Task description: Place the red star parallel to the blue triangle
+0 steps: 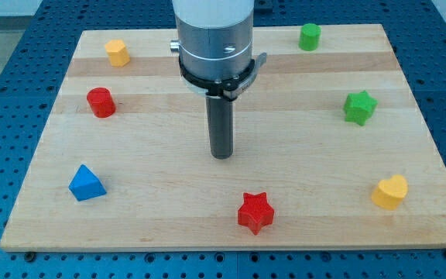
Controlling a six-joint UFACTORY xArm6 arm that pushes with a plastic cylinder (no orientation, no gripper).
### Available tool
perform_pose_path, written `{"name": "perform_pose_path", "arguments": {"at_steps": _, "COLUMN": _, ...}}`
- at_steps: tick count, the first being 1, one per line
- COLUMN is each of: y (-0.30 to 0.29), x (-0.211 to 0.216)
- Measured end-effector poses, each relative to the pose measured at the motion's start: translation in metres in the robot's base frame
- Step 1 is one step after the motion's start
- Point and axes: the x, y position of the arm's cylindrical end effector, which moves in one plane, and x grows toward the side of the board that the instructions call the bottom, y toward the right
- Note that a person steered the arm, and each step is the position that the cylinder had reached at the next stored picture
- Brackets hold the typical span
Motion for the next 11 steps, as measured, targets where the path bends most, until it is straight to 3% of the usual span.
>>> {"name": "perform_pose_path", "arguments": {"at_steps": 2, "y": 0.020, "x": 0.008}}
{"name": "perform_pose_path", "arguments": {"at_steps": 3, "y": 0.092, "x": 0.048}}
{"name": "perform_pose_path", "arguments": {"at_steps": 4, "y": 0.119, "x": 0.114}}
{"name": "perform_pose_path", "arguments": {"at_steps": 5, "y": 0.098, "x": 0.130}}
{"name": "perform_pose_path", "arguments": {"at_steps": 6, "y": -0.016, "x": 0.117}}
{"name": "perform_pose_path", "arguments": {"at_steps": 7, "y": -0.017, "x": 0.076}}
{"name": "perform_pose_path", "arguments": {"at_steps": 8, "y": 0.005, "x": 0.076}}
{"name": "perform_pose_path", "arguments": {"at_steps": 9, "y": -0.001, "x": 0.098}}
{"name": "perform_pose_path", "arguments": {"at_steps": 10, "y": 0.038, "x": 0.122}}
{"name": "perform_pose_path", "arguments": {"at_steps": 11, "y": 0.067, "x": 0.087}}
